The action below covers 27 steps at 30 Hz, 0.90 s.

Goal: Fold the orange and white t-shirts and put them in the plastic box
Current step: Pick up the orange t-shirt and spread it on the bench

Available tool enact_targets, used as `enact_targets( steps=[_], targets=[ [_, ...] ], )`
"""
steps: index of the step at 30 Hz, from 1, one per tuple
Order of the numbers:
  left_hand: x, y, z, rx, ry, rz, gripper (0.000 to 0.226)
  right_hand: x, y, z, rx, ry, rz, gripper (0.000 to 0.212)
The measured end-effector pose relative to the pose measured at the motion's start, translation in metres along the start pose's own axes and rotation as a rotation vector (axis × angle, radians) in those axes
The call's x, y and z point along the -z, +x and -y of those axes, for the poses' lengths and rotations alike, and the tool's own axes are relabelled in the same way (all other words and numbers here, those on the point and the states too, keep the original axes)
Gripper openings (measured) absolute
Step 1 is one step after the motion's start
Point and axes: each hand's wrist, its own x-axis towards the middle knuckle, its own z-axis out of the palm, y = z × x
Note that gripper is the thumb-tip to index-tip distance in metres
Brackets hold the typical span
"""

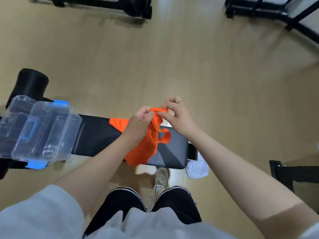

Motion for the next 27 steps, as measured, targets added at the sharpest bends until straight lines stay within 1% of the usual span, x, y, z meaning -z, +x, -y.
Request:
enact_targets(
  steps=[3,4,5,6,7,9,11,14,16,18,20,22,24,27],
  targets=[
    [0.008,-0.015,-0.011,-0.025,-0.137,0.019,0.019,-0.011,-0.007,0.022,-0.1,0.225,-0.11,0.023],
    [0.012,-0.02,-0.01,-0.023,-0.152,0.046,0.017,-0.014,-0.011,0.027,-0.119,0.276,-0.151,0.025],
    [0.016,-0.026,-0.006,-0.016,-0.132,0.091,0.015,-0.016,-0.016,0.033,-0.128,0.306,-0.192,0.022],
    [0.021,-0.033,-0.002,-0.01,-0.081,0.144,0.015,-0.018,-0.022,0.038,-0.129,0.329,-0.231,0.016],
    [0.027,-0.04,0.004,-0.004,-0.01,0.189,0.016,-0.019,-0.029,0.042,-0.137,0.352,-0.281,0.015],
    [0.037,-0.053,0.018,-0.003,0.132,0.228,0.019,-0.022,-0.043,0.044,-0.184,0.441,-0.414,0.022],
    [0.048,-0.063,0.034,0.011,0.284,0.244,0.019,-0.024,-0.058,0.041,-0.261,0.58,-0.577,0.026],
    [0.059,-0.07,0.055,0.021,0.639,0.264,0.013,-0.026,-0.083,0.032,-0.357,0.728,-0.791,0.026],
    [0.059,-0.073,0.059,0.005,0.786,0.214,0.02,-0.023,-0.102,0.028,-0.384,0.8,-0.89,0.026],
    [0.053,-0.073,0.056,-0.048,0.84,0.185,0.018,-0.015,-0.119,0.023,-0.395,0.866,-0.984,0.026],
    [0.047,-0.068,0.051,-0.148,0.875,0.186,0.014,-0.002,-0.134,0.017,-0.409,0.915,-1.089,0.027],
    [0.041,-0.061,0.044,-0.228,0.95,0.253,0.015,0.017,-0.147,0.01,-0.412,0.937,-1.184,0.027],
    [0.036,-0.05,0.037,-0.272,1.073,0.332,0.021,0.036,-0.159,0.001,-0.413,0.939,-1.261,0.026],
    [0.019,-0.024,0.03,-0.334,1.323,0.367,0.019,0.057,-0.174,-0.02,-0.439,0.902,-1.332,0.024]
  ],
)
